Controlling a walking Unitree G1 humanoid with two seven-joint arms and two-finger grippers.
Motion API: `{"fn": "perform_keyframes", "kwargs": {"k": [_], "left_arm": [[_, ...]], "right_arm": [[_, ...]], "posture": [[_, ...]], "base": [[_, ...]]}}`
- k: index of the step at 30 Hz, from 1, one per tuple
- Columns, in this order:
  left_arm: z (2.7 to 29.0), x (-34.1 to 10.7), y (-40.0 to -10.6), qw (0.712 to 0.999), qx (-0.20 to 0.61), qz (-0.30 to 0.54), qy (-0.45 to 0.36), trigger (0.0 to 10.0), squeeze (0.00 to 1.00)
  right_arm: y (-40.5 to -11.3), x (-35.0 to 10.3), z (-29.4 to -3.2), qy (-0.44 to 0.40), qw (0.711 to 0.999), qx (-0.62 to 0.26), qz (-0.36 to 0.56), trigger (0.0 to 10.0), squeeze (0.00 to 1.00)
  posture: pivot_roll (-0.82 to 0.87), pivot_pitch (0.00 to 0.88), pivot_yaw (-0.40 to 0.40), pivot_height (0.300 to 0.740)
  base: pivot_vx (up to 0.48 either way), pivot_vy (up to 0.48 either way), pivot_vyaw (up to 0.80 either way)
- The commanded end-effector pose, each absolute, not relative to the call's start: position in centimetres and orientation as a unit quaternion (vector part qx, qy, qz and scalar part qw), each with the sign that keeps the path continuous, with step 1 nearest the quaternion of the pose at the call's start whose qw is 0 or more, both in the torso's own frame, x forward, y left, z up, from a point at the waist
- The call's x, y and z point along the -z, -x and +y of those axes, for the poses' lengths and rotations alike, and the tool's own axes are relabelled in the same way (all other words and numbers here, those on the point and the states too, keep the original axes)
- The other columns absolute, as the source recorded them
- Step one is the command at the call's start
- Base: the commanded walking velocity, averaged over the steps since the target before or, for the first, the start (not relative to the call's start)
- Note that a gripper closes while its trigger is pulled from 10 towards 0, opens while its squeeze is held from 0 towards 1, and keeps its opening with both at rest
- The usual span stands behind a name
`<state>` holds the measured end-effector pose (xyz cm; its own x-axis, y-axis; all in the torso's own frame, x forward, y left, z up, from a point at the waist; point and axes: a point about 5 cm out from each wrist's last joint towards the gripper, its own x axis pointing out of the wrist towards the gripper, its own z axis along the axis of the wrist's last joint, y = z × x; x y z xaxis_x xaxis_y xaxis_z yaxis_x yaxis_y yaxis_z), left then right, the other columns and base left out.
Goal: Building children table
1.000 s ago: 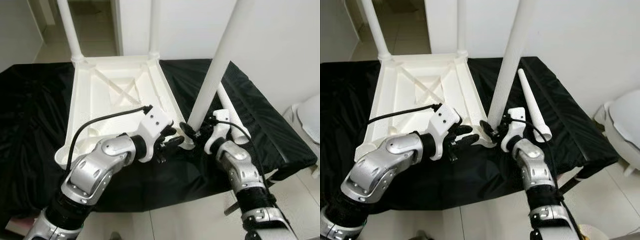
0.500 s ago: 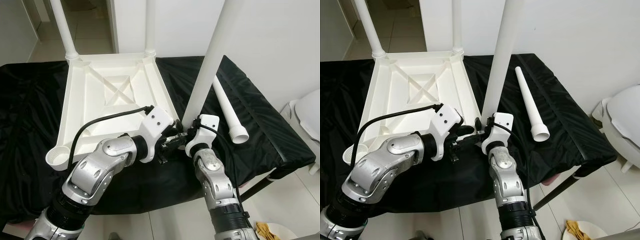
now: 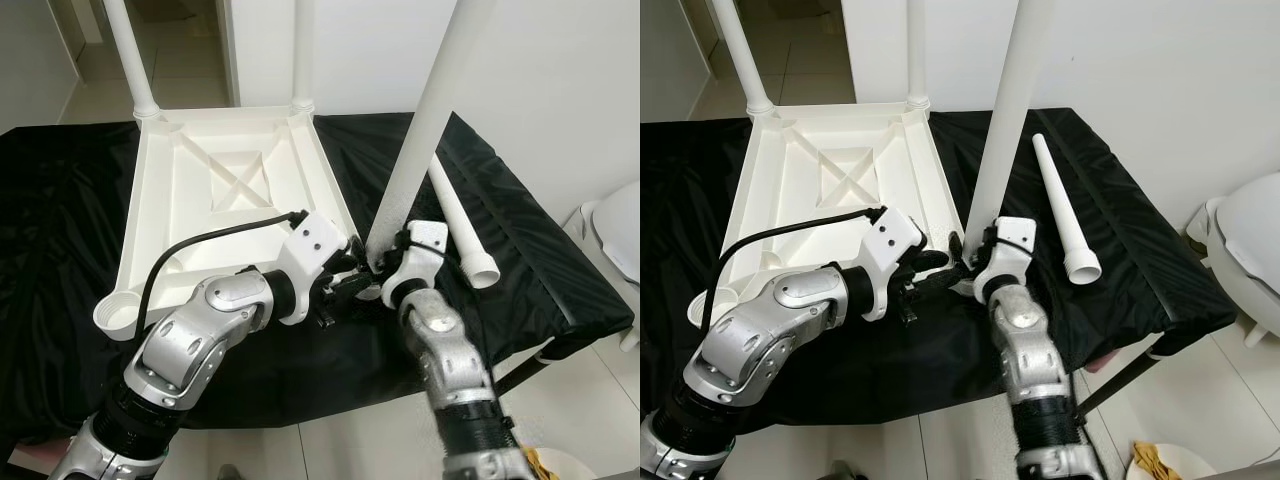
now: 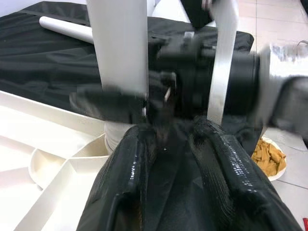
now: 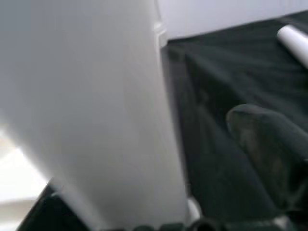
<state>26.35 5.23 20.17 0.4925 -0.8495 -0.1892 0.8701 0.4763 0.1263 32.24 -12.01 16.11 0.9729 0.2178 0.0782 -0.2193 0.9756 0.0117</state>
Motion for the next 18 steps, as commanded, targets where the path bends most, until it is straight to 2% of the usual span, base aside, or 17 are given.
{"fn": "perform_keyframes", "kwargs": {"k": [1,4,5,9,10,11,13,18], "left_arm": [[5.2,-20.2,-26.4,0.852,0.511,0.053,-0.103,10.0,0.0],[5.2,-20.2,-26.4,0.852,0.511,0.053,-0.104,10.0,0.0],[5.2,-20.2,-26.4,0.852,0.511,0.053,-0.104,10.0,0.0],[5.2,-20.2,-26.4,0.852,0.51,0.053,-0.104,10.0,0.0],[5.3,-20.2,-26.4,0.852,0.51,0.053,-0.104,10.0,0.0],[5.3,-20.2,-26.4,0.852,0.51,0.053,-0.104,10.0,0.0],[5.4,-20.3,-26.5,0.853,0.509,0.053,-0.106,10.0,0.0],[5.4,-20.2,-26.4,0.852,0.509,0.054,-0.107,10.0,0.0]], "right_arm": [[-32.3,-15.8,-12.0,-0.022,0.993,-0.115,-0.028,10.0,1.0],[-32.5,-15.8,-12.5,-0.025,0.988,-0.148,-0.019,10.0,1.0],[-32.6,-15.8,-12.8,-0.02,0.981,-0.193,-0.011,10.0,0.0],[-32.7,-15.8,-13.1,-0.007,0.975,-0.223,-0.009,10.0,0.0],[-32.7,-15.6,-13.4,0.02,0.963,-0.27,-0.011,10.0,0.0],[-32.7,-15.6,-13.4,0.02,0.963,-0.27,-0.011,10.0,0.0],[-33.1,-15.3,-14.2,0.054,0.942,-0.332,-0.01,10.0,0.0],[-34.0,-15.3,-14.9,0.079,0.932,-0.353,-0.015,10.0,0.0]], "posture": [[-0.05,0.031,-0.039,0.74],[-0.04,0.033,-0.038,0.74],[-0.04,0.033,-0.036,0.74],[-0.04,0.032,-0.037,0.74],[-0.04,0.03,-0.035,0.74],[-0.04,0.03,-0.035,0.74],[-0.03,0.029,-0.032,0.74],[-0.03,0.028,-0.028,0.74]], "base": [[0.0,0.0,0.0],[0.0,0.0,0.0],[0.0,0.0,0.0],[0.0,0.0,0.0],[0.0,0.0,0.0],[0.0,0.0,0.0],[0.0,0.0,0.0],[0.0,0.0,0.0]]}}
